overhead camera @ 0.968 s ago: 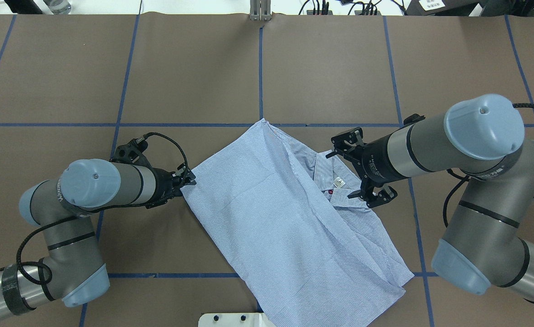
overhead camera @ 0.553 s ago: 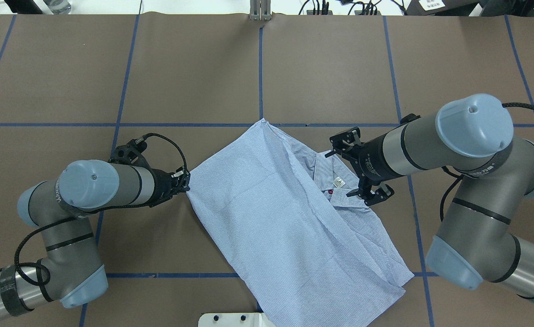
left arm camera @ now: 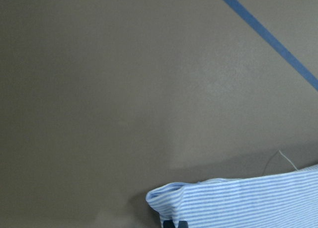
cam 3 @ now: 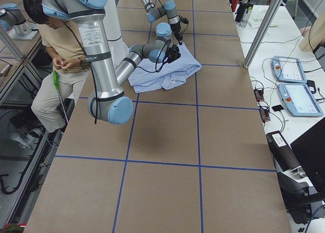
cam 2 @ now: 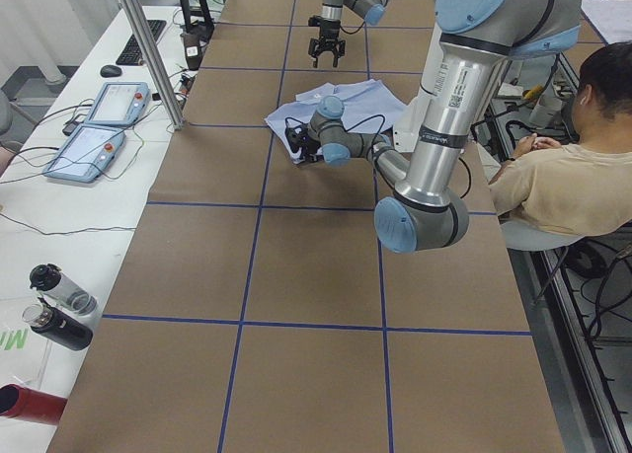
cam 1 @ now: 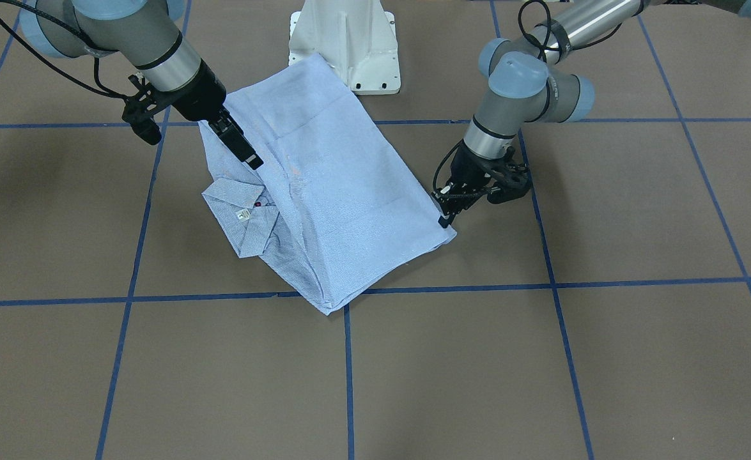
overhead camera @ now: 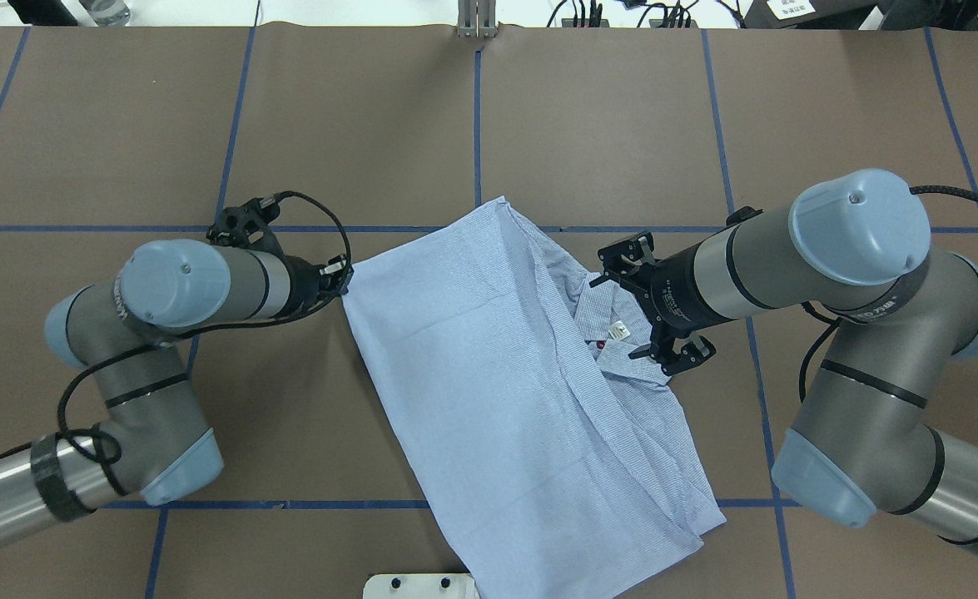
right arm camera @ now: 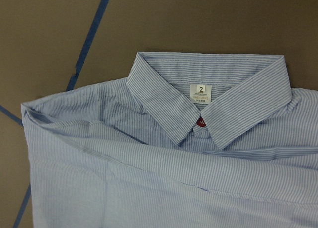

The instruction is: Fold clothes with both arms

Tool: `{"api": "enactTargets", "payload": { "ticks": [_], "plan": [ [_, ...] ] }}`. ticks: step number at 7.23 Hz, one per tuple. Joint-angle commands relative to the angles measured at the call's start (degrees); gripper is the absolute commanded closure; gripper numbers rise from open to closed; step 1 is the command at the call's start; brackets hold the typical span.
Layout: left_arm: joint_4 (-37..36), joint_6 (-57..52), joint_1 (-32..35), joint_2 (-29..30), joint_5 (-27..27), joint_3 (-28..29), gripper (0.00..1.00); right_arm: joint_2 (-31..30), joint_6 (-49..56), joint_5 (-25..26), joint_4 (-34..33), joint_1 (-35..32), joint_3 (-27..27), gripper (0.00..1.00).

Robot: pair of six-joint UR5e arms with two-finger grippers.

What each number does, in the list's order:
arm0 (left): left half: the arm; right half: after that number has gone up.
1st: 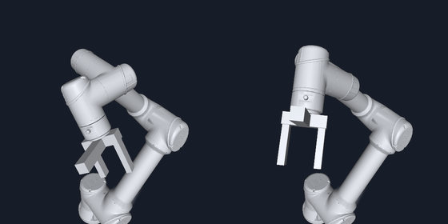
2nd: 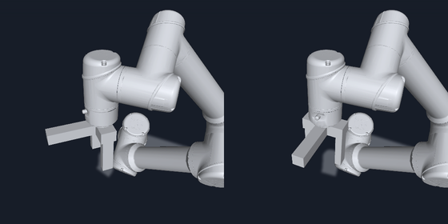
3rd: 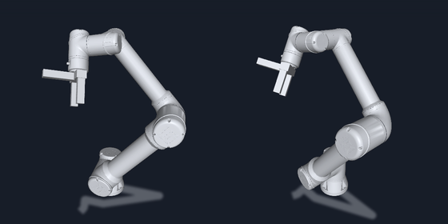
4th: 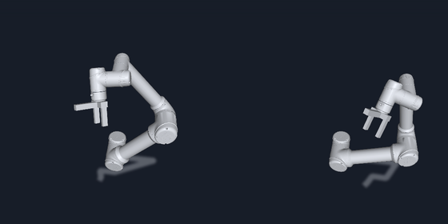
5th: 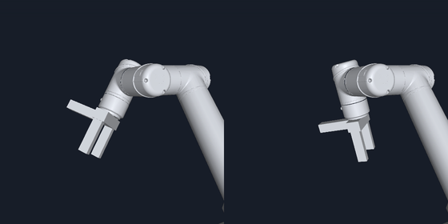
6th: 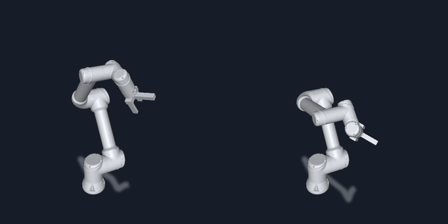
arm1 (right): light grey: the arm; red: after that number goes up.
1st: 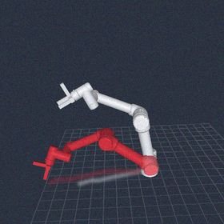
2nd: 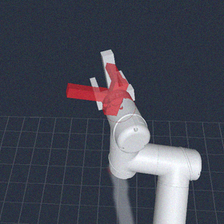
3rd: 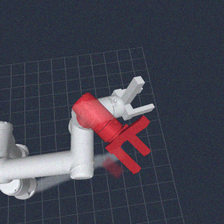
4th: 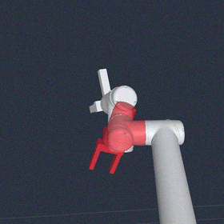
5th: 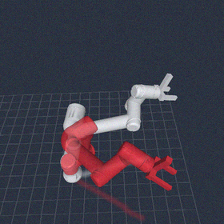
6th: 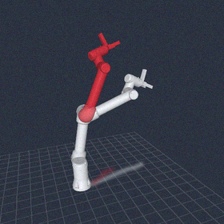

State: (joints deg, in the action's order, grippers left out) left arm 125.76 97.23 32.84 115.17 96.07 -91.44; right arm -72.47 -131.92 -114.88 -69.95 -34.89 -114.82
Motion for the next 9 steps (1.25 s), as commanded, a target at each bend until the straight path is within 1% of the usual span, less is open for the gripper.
{"api": "enactTargets", "payload": {
  "ticks": [1,2,3,4,5,6,7,8,9],
  "plan": [
    [0.63,-6.05,6.85,10.91,-0.35,12.37,1.00,0.05,0.00,-0.17,-0.01,0.00,-0.05,0.00],
    [1.68,-8.09,8.97,15.04,-0.35,18.34,1.00,0.05,0.00,-0.17,-0.01,0.00,-0.05,0.00],
    [7.25,-8.37,10.56,20.74,-0.44,28.32,1.00,0.05,0.00,0.00,-0.01,0.00,-0.05,0.00],
    [11.05,-8.64,11.01,24.80,-0.53,35.47,1.00,0.05,0.00,0.09,-0.01,0.17,0.04,0.00],
    [11.35,-9.25,11.62,26.14,-0.96,37.28,1.00,0.57,0.00,0.18,-0.01,0.26,0.13,0.00],
    [11.35,-13.08,13.02,25.90,-0.88,37.21,0.27,0.92,0.00,0.44,-0.01,0.44,0.65,0.00],
    [10.83,-13.56,14.43,24.76,1.73,34.08,0.20,3.88,0.09,2.62,-0.10,1.05,4.05,0.00],
    [10.65,-13.39,15.40,17.62,6.89,24.74,0.20,6.96,0.09,8.30,-0.10,4.10,7.13,0.00],
    [10.65,-13.47,17.15,11.71,11.21,17.25,0.20,7.43,0.18,12.53,-0.27,7.87,6.98,0.00]
  ]
}}
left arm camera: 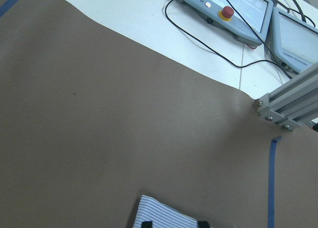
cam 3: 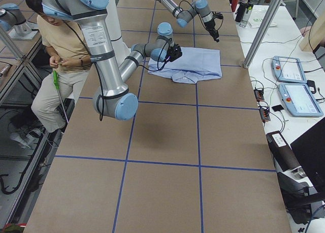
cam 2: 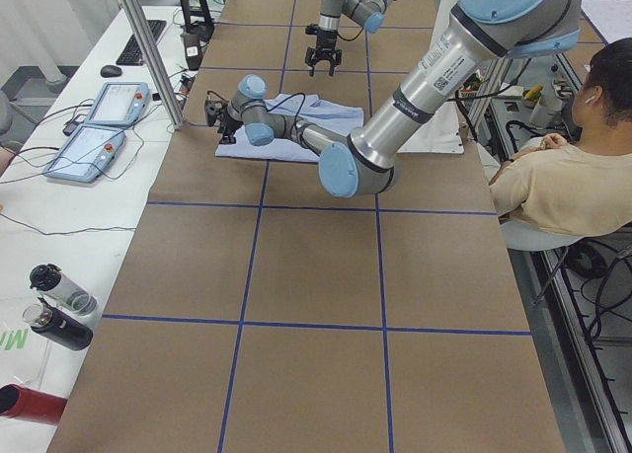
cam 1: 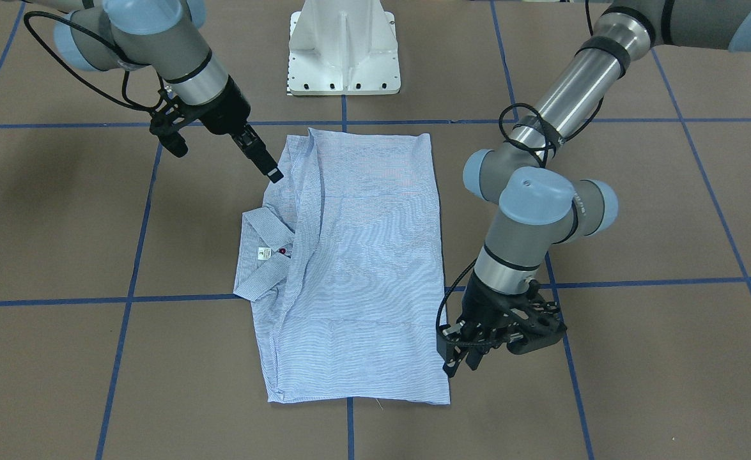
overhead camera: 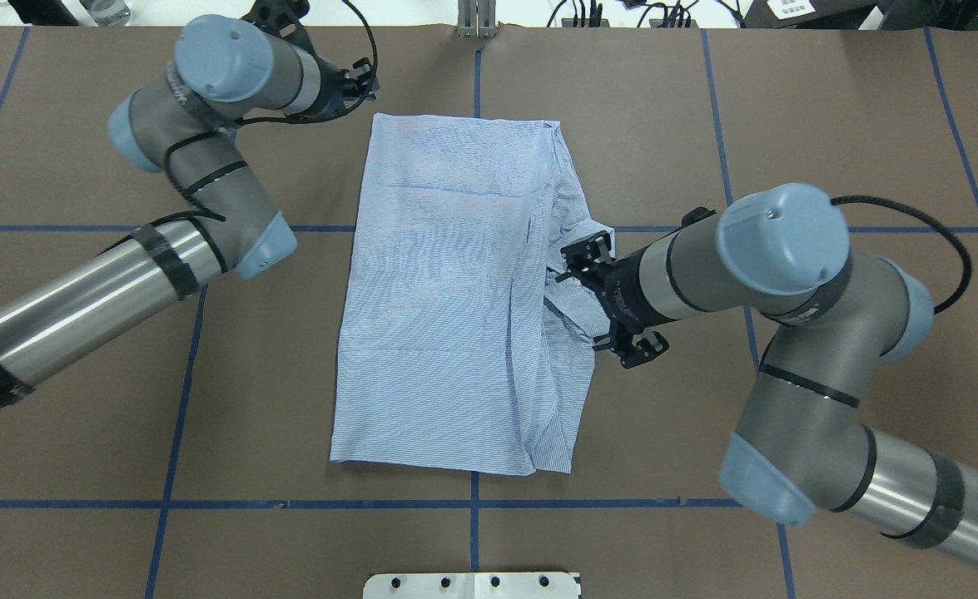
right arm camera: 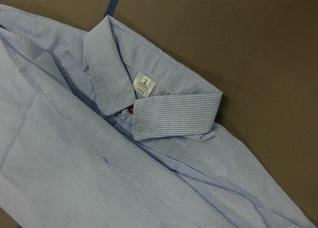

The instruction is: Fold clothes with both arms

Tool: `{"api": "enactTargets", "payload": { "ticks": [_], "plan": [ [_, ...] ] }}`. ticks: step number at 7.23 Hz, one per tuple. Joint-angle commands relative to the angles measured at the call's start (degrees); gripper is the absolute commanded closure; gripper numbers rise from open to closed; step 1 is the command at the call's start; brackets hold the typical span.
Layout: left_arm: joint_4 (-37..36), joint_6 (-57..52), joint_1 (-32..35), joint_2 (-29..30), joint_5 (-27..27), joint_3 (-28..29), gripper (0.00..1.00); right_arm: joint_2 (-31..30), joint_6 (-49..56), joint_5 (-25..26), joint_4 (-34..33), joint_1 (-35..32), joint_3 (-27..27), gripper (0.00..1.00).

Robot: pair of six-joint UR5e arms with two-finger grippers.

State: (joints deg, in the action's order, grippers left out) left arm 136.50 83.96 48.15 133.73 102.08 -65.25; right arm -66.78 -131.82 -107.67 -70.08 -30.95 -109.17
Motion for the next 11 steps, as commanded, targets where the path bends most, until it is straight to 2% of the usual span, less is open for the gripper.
{"api": "enactTargets", "payload": {
  "ticks": [1,2,3,4,6,9,11],
  "plan": [
    [-0.18,-0.29,2.55,-10.91,7.06,-13.89,0.20,1.48,1.73,8.24,-1.97,7.79,1.77,0.00],
    [-1.40,-0.29,2.65,-14.25,7.42,-18.90,0.20,3.48,10.45,12.10,-8.34,12.18,1.86,0.00],
    [-2.28,0.14,2.65,-15.51,7.43,-21.21,0.20,6.63,18.28,13.35,-17.10,14.49,1.94,0.00],
    [-2.47,0.93,2.56,-15.61,7.43,-21.50,0.19,6.75,25.14,13.37,-20.41,16.08,1.95,0.00],
    [-2.47,1.11,2.47,-15.61,7.43,-21.41,0.19,7.10,34.22,13.37,-24.46,17.23,3.61,0.00],
    [-2.47,2.43,2.38,-15.52,7.43,-21.67,0.19,6.67,37.77,13.19,-26.94,17.32,5.20,0.00],
    [-2.47,2.43,2.47,-15.61,7.52,-22.46,0.19,4.30,38.48,12.93,-29.85,17.06,2.32,0.00]
  ]
}}
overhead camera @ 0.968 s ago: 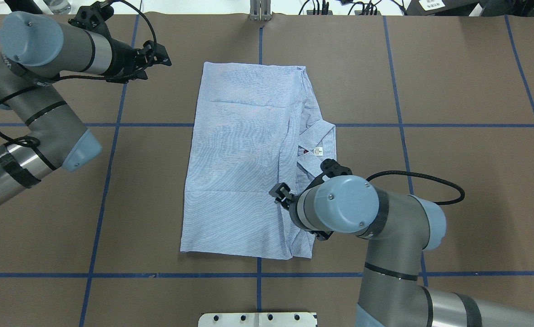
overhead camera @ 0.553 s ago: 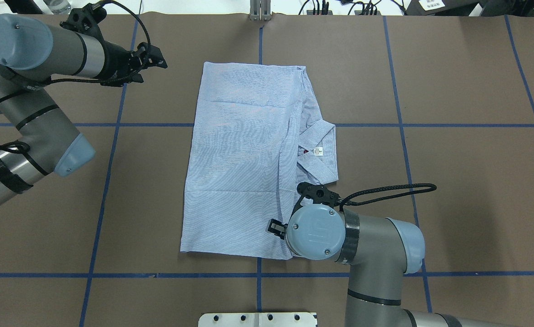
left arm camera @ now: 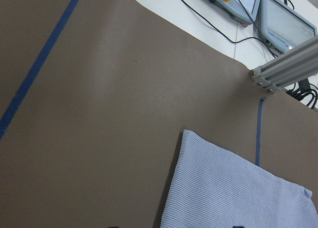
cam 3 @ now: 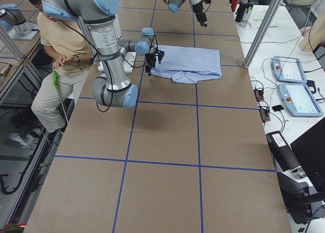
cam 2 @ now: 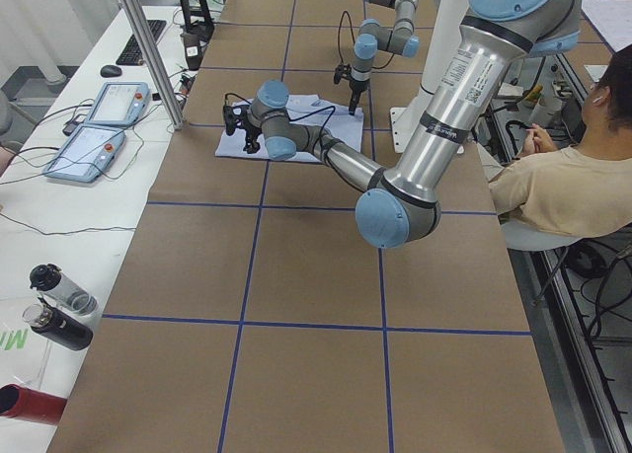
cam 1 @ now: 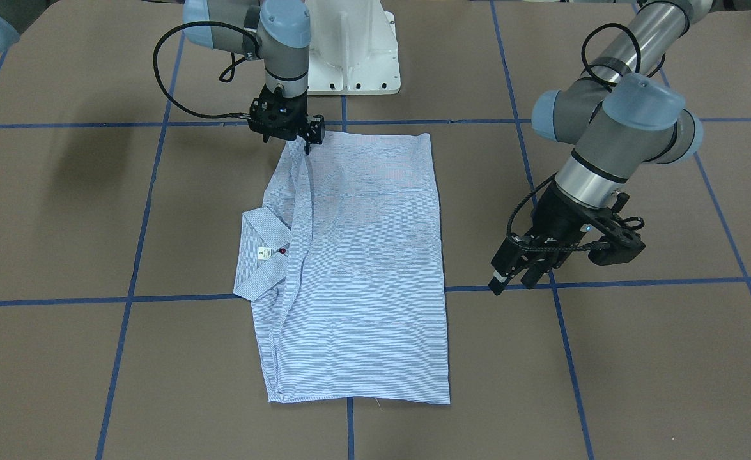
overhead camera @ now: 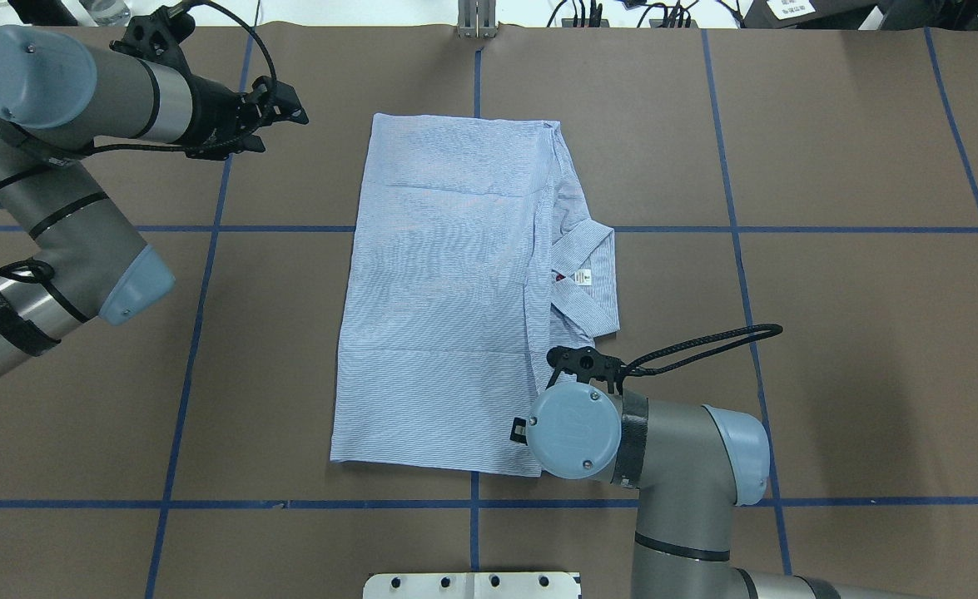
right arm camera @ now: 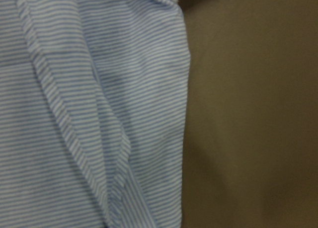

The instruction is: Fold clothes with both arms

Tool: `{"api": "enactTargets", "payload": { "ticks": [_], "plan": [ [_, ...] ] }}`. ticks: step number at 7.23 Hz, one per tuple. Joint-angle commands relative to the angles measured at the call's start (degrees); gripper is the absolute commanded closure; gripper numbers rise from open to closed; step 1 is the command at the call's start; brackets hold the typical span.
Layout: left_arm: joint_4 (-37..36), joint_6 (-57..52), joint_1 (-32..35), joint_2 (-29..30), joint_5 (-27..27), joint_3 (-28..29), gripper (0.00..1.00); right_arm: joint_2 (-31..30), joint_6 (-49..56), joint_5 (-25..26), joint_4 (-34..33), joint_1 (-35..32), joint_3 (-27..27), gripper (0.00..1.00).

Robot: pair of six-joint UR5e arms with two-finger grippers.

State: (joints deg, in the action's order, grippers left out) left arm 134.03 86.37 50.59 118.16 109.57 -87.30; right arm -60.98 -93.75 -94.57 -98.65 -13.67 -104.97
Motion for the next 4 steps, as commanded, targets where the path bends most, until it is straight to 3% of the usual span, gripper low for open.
{"api": "enactTargets", "payload": {
  "ticks": [1,4],
  "plan": [
    [0.00,-0.07,0.03,-0.03,0.03,-0.42,0.19,-4.47,0.41,-0.35,-1.71,-0.30,-5.91,0.00],
    [0.00,0.02,0.03,-0.03,0.03,-0.42,0.19,-5.56,-2.21,0.26,-2.51,0.84,-8.58,0.00]
  ]
}}
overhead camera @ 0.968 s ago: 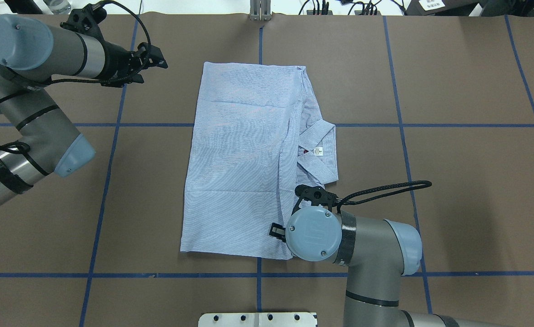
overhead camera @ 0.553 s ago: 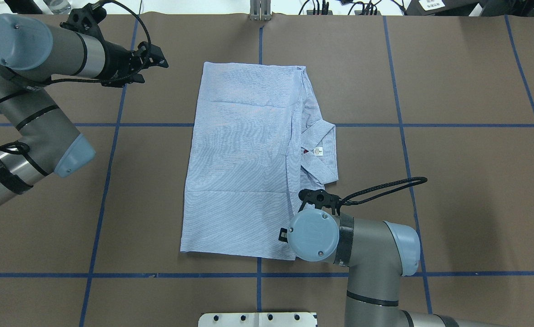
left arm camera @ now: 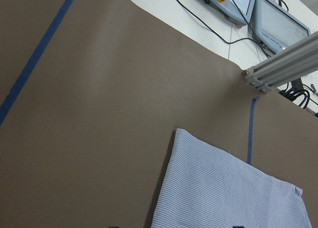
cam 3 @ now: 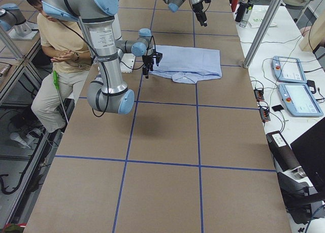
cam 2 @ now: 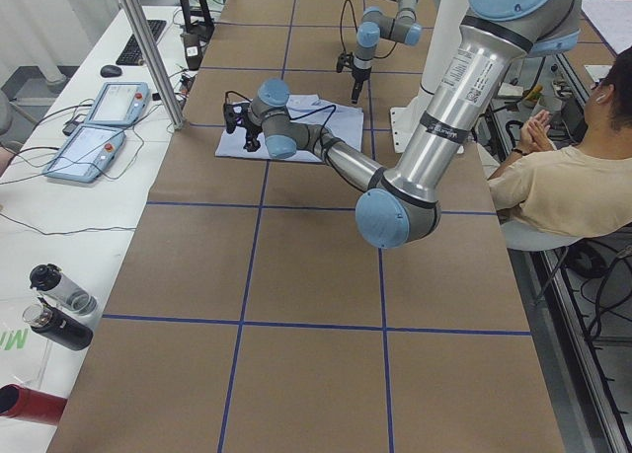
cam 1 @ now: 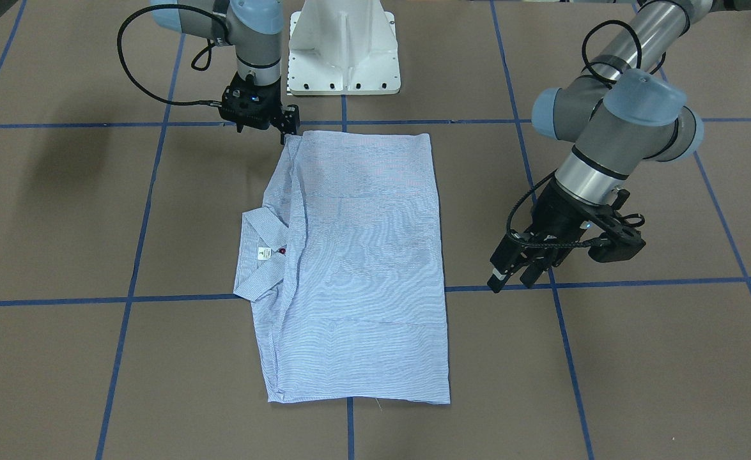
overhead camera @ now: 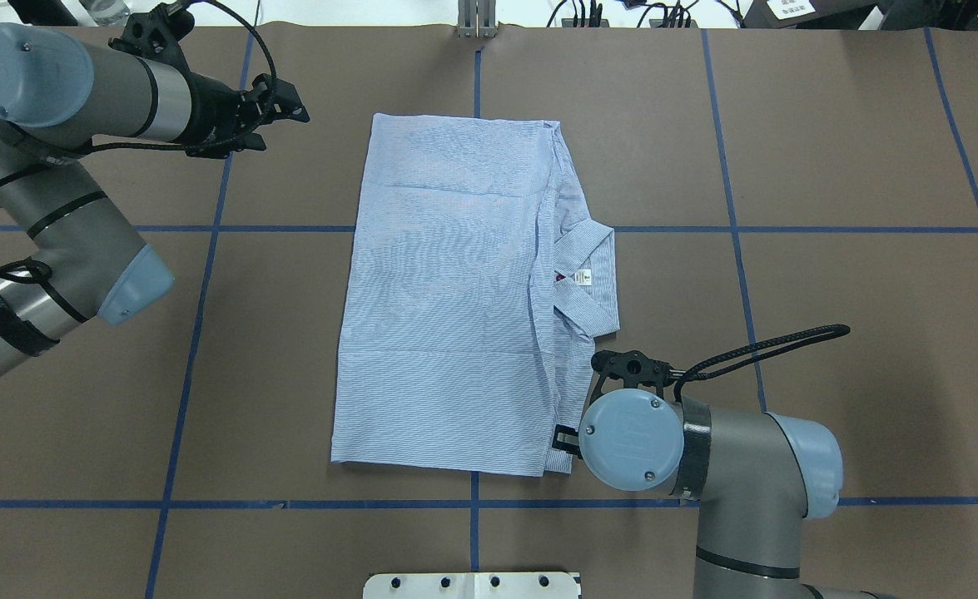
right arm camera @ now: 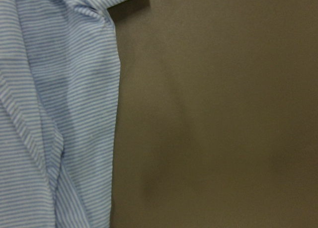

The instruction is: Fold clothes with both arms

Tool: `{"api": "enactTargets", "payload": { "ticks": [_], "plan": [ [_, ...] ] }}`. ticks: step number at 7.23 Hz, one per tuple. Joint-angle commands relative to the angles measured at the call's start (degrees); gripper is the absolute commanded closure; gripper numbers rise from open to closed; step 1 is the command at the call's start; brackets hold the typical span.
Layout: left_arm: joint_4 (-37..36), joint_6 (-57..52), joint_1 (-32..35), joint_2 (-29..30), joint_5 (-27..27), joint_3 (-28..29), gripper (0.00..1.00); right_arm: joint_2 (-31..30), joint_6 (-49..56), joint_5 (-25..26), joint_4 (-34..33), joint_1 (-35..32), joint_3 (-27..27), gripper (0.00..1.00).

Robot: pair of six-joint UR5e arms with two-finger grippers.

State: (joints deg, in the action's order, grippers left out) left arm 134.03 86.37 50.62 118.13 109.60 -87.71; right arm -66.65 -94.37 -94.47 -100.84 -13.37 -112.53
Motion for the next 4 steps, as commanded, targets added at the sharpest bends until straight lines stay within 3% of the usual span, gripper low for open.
{"api": "enactTargets", "payload": {
  "ticks": [1,4],
  "plan": [
    [0.00,0.03,0.00,0.00,0.00,-0.01,0.19,1.68,-1.69,0.42,-0.15,-0.16,-0.25,0.00],
    [-3.25,0.03,0.09,-0.09,0.00,-2.20,0.19,8.28,0.32,0.95,0.38,-4.29,7.05,0.00]
  ]
}}
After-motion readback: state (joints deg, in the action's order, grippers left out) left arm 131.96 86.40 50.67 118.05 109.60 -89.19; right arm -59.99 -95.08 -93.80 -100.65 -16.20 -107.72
